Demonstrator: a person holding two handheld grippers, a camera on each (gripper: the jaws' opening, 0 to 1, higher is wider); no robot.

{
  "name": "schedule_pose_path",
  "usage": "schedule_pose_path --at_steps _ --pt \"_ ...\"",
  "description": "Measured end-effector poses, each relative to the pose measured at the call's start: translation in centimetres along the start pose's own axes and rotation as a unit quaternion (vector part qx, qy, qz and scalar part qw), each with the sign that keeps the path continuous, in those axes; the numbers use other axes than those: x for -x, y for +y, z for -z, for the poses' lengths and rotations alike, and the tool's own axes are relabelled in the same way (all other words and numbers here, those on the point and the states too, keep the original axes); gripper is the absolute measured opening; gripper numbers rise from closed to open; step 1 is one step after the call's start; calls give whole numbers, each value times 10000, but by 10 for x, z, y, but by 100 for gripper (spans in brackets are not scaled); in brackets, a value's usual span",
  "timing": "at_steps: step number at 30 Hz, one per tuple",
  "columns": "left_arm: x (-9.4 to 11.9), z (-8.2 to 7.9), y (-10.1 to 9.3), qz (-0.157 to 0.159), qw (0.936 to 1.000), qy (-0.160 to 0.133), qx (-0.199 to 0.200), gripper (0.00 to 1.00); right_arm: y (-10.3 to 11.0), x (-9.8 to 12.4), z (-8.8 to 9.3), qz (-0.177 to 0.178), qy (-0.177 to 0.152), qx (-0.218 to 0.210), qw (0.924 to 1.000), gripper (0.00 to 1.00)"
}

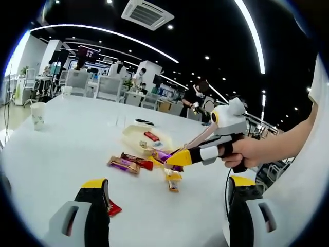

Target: Place the target food into the container with the food tongs after gripping and lifting it, then release it inside without dropping or visibly crushing the food.

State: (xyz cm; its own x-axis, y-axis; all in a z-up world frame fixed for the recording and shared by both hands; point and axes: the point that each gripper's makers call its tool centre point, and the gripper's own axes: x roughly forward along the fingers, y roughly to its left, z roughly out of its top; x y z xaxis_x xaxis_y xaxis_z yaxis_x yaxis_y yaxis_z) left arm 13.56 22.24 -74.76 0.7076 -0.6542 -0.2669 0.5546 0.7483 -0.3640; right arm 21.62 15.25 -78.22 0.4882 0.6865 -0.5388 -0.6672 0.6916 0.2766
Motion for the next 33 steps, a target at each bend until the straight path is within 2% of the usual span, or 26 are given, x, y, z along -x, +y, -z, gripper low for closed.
schedule_pose_path --at_steps 5,11,17,26,33 --pt "1 -2 1 -37 10000 -14 -36 97 3 1 -6 -55 -58 16 10000 21" --pt "0 -15 0 -138 9997 -200 -83 97 9 5 -7 -188 -10 161 9997 21" --pt "0 -16 1 -200 9995 -245 -78 98 5 7 -9 -211 56 214 9995 21" --pt "1 -19 3 -239 9993 -264 -87 98 3 16 -28 -204 -152 177 9995 21" --pt "-4 -22 1 -201 9993 -298 -80 98 1 15 -26 -190 -148 64 9997 21"
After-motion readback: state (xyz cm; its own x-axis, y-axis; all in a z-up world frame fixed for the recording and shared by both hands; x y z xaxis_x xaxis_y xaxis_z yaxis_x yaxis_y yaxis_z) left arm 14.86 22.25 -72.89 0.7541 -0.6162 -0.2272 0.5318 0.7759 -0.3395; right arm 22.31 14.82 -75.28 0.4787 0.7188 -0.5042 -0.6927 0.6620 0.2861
